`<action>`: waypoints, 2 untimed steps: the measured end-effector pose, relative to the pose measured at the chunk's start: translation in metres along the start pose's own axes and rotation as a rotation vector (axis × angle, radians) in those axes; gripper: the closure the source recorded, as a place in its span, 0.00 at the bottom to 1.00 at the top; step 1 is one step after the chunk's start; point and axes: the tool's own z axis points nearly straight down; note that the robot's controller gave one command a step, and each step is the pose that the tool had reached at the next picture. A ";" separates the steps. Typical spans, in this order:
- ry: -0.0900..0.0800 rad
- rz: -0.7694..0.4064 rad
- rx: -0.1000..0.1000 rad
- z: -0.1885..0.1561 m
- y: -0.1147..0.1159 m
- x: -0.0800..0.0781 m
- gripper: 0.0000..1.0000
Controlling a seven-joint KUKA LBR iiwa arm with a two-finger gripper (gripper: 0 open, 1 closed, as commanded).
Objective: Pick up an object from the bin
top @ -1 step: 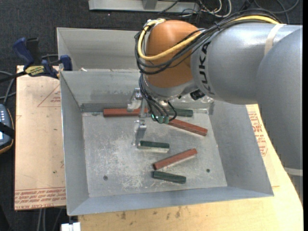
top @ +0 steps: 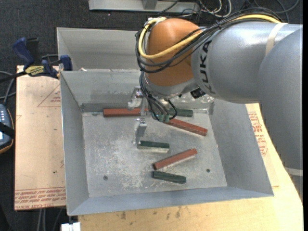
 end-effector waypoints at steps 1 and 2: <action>-0.003 -0.065 0.000 0.033 -0.032 0.021 0.00; -0.001 -0.074 0.001 0.044 -0.040 0.025 0.00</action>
Offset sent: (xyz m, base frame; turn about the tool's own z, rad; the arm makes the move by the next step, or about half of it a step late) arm -0.0298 -0.0607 -0.0869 -0.0532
